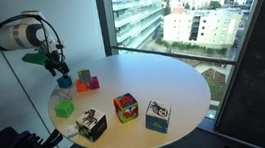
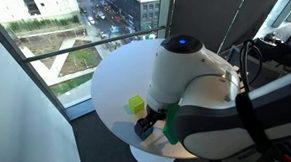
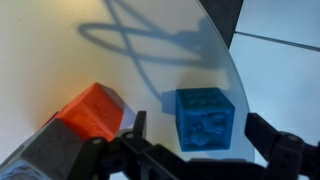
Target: Pick up the blue block and put it on the gray block
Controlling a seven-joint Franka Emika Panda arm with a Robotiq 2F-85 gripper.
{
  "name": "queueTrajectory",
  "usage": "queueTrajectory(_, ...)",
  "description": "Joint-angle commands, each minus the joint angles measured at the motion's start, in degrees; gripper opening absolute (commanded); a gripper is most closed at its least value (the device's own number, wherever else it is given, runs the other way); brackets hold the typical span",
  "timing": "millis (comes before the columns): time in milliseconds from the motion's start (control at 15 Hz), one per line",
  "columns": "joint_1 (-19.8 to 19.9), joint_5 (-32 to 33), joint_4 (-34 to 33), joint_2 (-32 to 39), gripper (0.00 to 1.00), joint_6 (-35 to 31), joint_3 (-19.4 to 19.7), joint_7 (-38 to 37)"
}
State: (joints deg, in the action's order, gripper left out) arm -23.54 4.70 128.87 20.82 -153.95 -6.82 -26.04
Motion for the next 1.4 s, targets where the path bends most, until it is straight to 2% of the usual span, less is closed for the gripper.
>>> queueTrajectory(0,-1.6,1.7,-2.2,1.6,1.00,0.9,1.3,-2.3)
queueTrajectory(67,-0.5,0.1,-0.5,0.7,1.00,0.1,0.3,-0.3)
queueTrajectory(1333,-1.1,0.4,-1.6,1.8,1.00,-0.8,0.6,-1.1)
